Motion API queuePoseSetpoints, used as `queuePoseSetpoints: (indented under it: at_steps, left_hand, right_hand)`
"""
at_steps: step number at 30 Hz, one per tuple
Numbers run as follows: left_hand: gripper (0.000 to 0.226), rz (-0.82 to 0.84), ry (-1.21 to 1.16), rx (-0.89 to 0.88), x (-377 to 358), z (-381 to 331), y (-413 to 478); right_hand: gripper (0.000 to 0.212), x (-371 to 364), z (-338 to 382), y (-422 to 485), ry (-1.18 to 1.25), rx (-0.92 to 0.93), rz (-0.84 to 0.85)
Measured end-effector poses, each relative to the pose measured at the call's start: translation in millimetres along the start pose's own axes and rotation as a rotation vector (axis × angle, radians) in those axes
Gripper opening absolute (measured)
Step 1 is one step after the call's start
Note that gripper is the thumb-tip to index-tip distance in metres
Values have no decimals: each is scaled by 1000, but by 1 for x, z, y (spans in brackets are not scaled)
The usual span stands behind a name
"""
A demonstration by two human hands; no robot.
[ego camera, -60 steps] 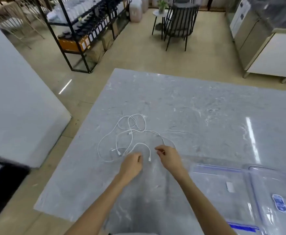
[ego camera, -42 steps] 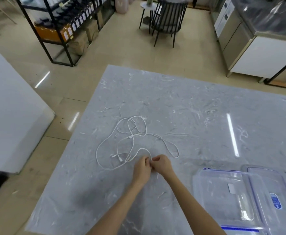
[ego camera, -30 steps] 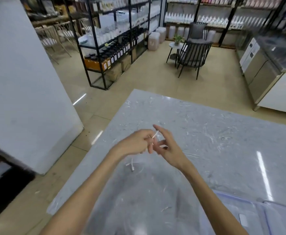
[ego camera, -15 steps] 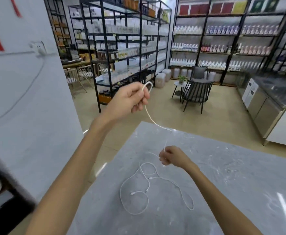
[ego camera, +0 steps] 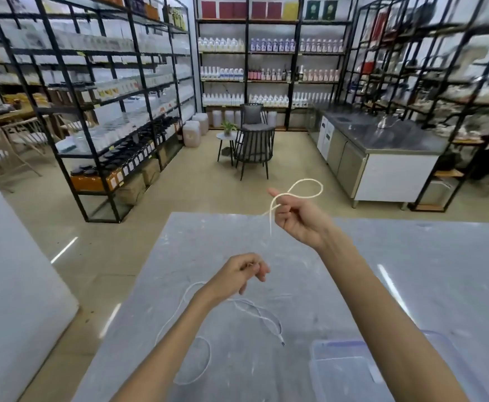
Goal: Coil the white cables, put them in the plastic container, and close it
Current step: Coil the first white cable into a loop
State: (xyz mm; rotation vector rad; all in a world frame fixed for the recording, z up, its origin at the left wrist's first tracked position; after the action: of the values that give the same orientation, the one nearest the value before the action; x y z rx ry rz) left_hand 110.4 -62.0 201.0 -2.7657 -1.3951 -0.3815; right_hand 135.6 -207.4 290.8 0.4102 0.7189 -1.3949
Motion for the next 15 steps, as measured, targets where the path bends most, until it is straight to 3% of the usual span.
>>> queuePoseSetpoints:
  at_steps: [3, 6, 11, 15]
  left_hand:
    - [25, 96, 58, 47, -7, 1, 7]
    - [27, 167, 138, 71, -11, -5, 20]
    - [24, 481, 268, 252, -30, -7, 43]
    - [23, 511, 188, 285, -40, -18, 54]
  right_hand:
    - [27, 67, 45, -28, 7, 135, -236]
    - [23, 134, 62, -64, -81, 123, -448]
    - [26, 215, 77, -126, -363, 125, -773]
    - [29, 267, 111, -171, -417, 207, -972]
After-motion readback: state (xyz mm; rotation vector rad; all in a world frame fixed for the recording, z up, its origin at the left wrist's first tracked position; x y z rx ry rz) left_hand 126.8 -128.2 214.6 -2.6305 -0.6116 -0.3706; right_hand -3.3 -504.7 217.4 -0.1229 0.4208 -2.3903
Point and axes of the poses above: each hand's wrist, its own y-axis towards the middle knuckle, its own x-axis out of the back of the hand, z = x × y, the point moved 6 cm from there along y, towards the middle knuckle, and after that the axes turned 4 degrees about -y, right-handed, at the moved point
